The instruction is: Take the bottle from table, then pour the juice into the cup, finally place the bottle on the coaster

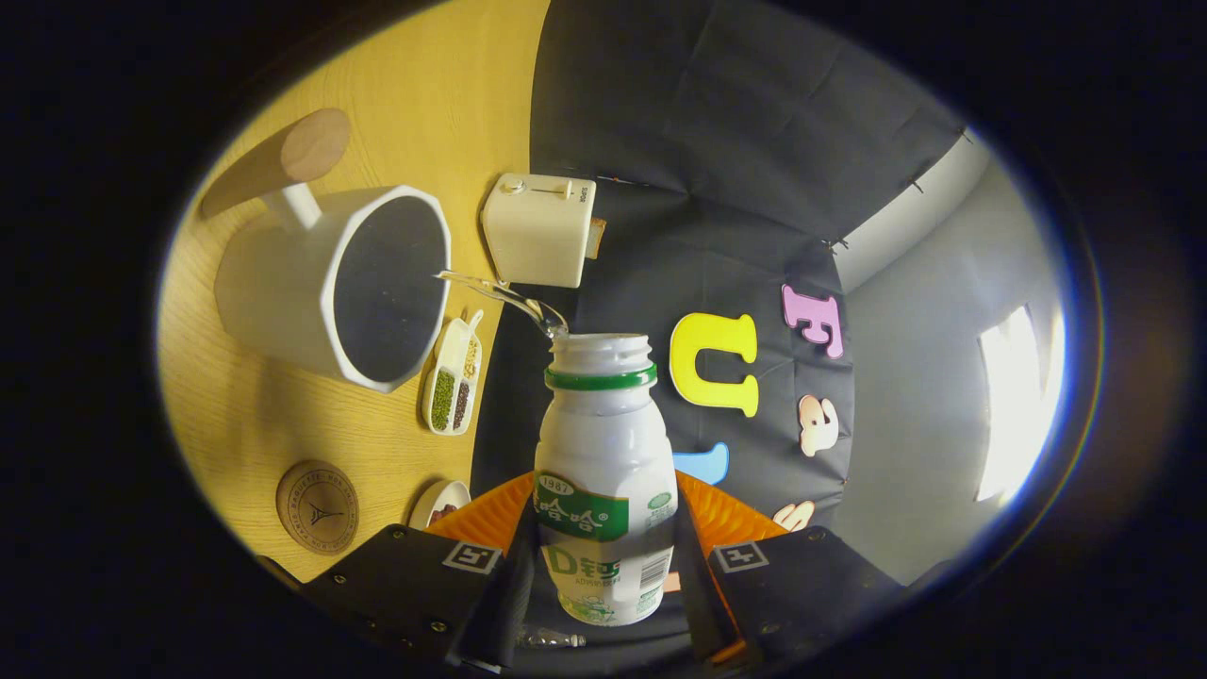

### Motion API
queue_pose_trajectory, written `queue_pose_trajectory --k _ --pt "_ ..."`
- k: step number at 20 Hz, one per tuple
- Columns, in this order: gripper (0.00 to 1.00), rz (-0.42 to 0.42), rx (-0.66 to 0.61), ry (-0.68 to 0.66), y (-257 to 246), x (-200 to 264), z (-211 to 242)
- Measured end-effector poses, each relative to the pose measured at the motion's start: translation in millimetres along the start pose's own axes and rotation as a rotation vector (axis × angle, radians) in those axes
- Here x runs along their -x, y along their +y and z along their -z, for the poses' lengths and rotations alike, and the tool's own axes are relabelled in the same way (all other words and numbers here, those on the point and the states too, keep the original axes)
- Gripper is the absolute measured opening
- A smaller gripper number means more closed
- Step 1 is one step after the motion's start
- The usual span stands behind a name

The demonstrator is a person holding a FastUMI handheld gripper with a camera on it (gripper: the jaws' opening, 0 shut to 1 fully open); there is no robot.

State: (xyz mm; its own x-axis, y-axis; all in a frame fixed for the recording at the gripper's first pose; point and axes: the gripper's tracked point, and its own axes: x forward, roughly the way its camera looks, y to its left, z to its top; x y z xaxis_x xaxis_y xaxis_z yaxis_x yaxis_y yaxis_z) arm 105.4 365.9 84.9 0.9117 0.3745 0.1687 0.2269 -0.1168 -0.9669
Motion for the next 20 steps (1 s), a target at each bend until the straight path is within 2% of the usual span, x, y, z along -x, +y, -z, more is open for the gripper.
queue_pose_trajectory --k 20 --pt "0.67 0.019 0.035 -0.02 -0.3 2.7 -1.5"
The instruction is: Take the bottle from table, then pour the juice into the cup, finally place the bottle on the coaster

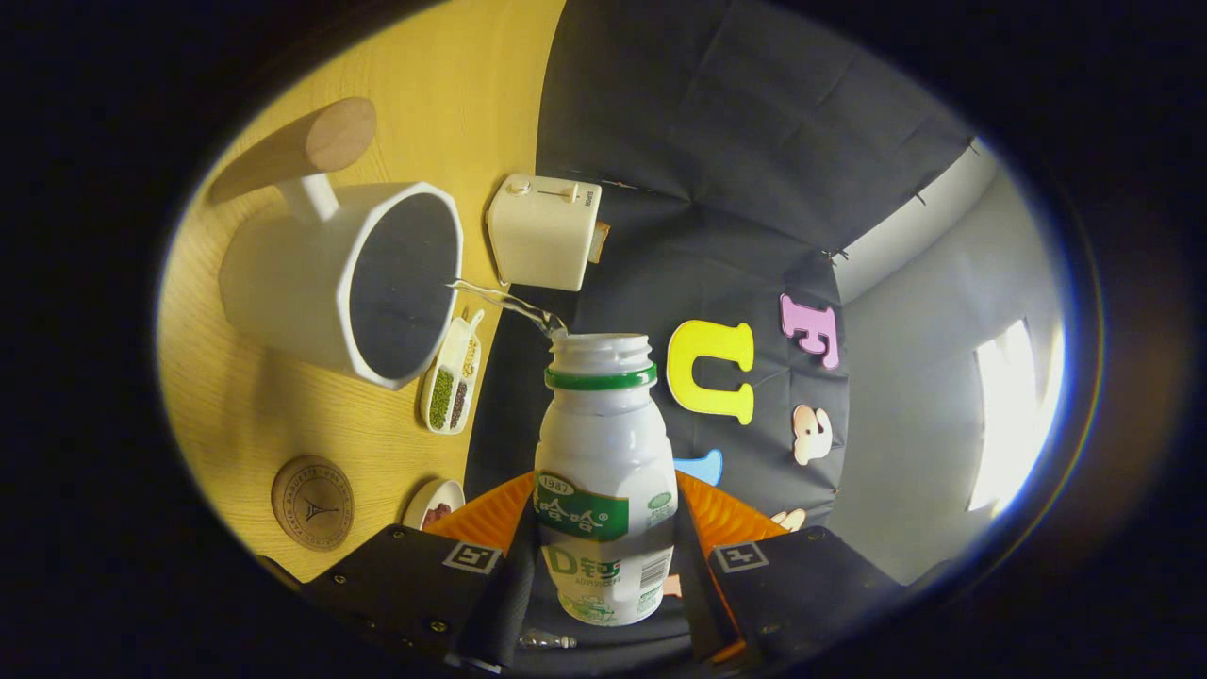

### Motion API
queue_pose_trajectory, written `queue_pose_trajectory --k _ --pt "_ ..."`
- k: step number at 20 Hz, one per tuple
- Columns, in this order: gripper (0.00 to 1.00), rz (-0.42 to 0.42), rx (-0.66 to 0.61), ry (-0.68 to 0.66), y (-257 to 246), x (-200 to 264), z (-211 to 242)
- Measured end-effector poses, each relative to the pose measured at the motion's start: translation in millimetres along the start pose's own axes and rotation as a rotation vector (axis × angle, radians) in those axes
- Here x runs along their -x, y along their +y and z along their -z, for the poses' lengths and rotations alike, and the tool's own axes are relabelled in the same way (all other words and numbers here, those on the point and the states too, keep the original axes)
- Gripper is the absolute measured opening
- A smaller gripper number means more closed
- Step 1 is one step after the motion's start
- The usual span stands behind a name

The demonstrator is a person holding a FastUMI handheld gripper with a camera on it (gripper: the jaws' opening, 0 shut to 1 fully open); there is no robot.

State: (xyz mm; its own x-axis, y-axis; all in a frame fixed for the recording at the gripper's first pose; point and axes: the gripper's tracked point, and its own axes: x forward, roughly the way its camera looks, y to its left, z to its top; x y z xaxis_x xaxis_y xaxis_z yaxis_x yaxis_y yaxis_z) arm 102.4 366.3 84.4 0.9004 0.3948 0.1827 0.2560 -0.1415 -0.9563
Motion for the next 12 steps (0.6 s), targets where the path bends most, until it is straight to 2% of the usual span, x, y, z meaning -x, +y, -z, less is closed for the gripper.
queue_pose_trajectory --k 12 --pt "0.67 0.005 0.03 -0.016 -4.2 0.4 -2.7"
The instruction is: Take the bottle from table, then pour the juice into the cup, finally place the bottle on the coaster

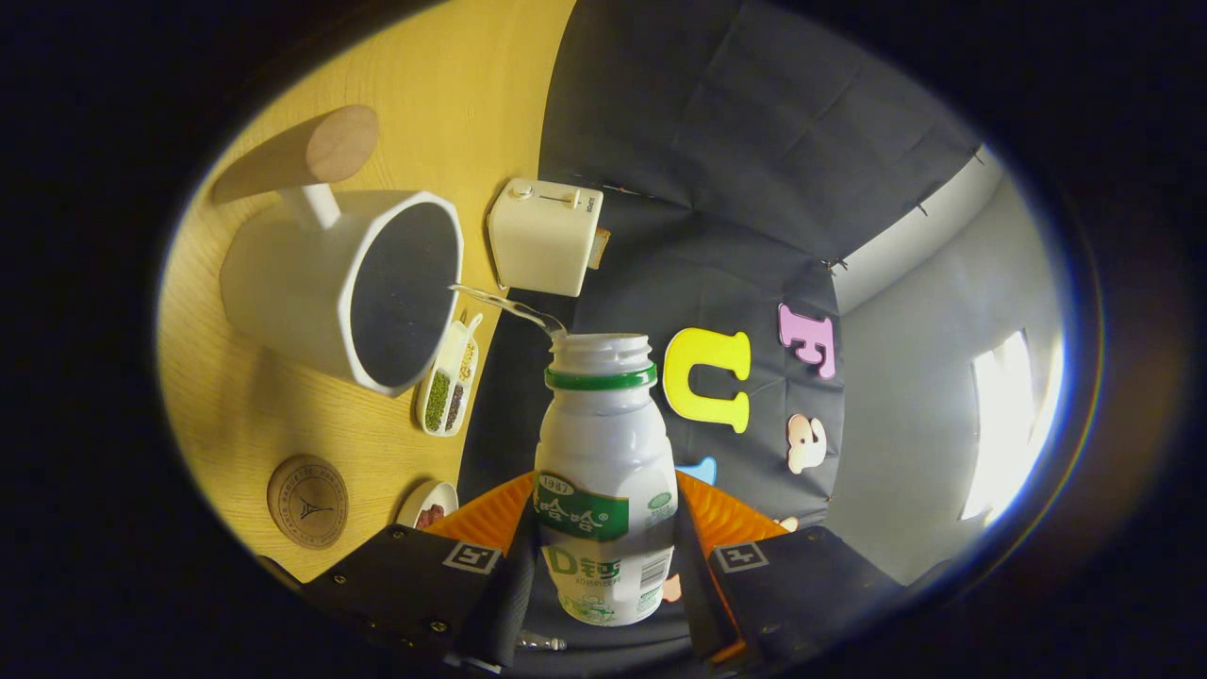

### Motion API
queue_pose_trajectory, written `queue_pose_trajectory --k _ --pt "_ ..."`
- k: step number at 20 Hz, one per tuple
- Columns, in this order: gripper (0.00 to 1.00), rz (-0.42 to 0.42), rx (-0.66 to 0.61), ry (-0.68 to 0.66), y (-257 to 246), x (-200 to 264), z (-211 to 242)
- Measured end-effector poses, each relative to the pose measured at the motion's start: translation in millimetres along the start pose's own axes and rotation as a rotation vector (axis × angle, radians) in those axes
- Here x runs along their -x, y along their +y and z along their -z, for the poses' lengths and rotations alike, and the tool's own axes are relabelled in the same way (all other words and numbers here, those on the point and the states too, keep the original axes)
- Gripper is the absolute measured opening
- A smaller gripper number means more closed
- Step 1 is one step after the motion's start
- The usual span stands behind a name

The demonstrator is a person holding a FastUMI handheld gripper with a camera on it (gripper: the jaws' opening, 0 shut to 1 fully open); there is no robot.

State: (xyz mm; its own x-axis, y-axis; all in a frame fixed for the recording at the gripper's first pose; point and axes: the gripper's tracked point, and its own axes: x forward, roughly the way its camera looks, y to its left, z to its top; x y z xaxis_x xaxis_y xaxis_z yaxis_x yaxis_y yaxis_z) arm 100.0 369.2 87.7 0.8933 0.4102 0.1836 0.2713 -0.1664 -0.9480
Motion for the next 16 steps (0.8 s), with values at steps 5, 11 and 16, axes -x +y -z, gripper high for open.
queue_pose_trajectory --k 5,11,16 --pt "0.67 -0.004 0.017 -0.009 -0.9 -2.3 -1.5" --pt "0.67 -0.003 0.036 -0.01 -3.1 -3.4 1.2" --pt "0.67 0.002 0.053 -0.012 -7.1 -4.1 2.9"
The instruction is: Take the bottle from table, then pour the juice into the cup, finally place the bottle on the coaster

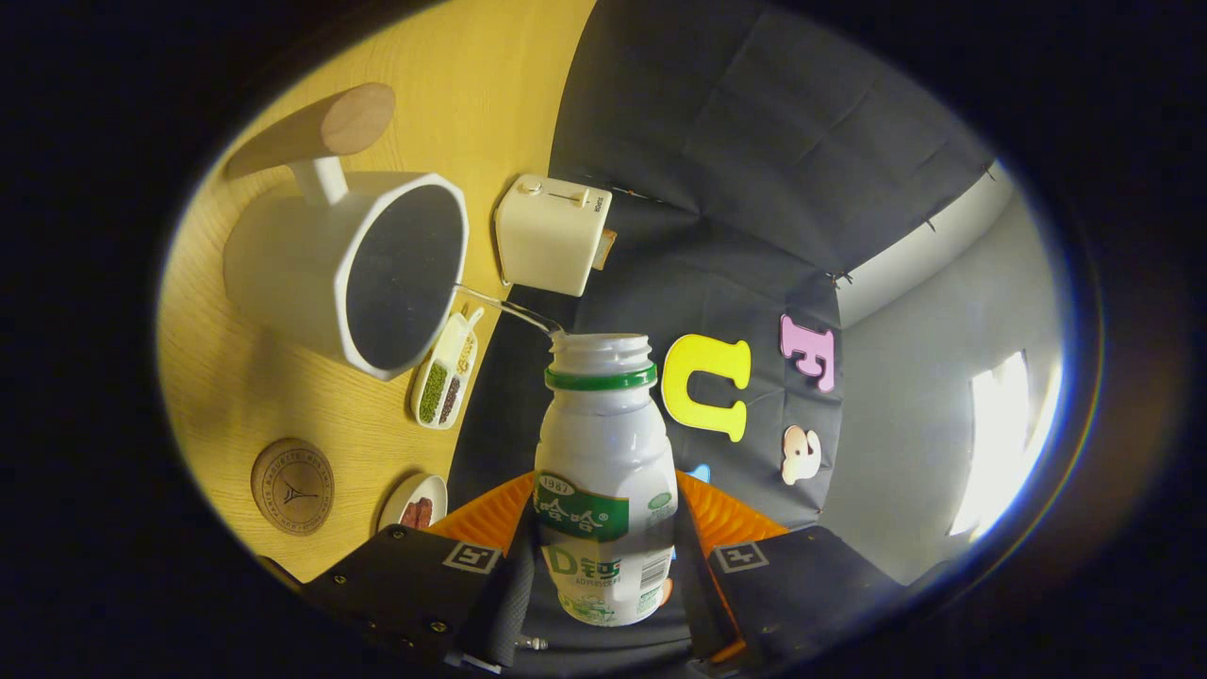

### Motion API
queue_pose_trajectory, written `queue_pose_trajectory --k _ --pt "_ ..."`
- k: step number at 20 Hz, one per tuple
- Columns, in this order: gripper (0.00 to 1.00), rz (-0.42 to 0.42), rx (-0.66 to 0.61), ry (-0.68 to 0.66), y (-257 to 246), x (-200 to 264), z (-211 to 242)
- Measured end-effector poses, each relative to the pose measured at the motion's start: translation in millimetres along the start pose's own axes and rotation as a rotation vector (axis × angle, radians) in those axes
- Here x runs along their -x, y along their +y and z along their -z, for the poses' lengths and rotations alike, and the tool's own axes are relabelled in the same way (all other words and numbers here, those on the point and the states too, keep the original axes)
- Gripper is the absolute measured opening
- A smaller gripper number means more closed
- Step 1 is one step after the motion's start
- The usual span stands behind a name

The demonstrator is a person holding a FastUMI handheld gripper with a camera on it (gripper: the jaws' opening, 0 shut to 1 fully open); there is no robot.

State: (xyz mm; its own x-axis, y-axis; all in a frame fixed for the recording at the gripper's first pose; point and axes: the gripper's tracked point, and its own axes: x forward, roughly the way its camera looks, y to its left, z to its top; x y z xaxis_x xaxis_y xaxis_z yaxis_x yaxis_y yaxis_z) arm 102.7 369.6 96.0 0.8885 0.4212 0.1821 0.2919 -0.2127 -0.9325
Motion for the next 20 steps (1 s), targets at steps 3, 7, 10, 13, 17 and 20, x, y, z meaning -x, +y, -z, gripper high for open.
queue_pose_trajectory --k 3,7,10,13,17,20 --pt "0.67 0.004 0.01 -0.002 -2.2 -0.3 0.4" --pt "0.67 0.01 0.028 -0.008 -4.4 -0.8 0.0" --pt "0.67 0.017 0.051 -0.015 -6.3 -1.0 -0.3" --pt "0.67 0.024 0.072 -0.021 -8.4 -2.3 -1.1" --pt "0.67 0.04 0.113 -0.035 -11.5 -2.8 -2.7" --pt "0.67 0.048 0.147 -0.048 -14.2 -4.1 -3.6"
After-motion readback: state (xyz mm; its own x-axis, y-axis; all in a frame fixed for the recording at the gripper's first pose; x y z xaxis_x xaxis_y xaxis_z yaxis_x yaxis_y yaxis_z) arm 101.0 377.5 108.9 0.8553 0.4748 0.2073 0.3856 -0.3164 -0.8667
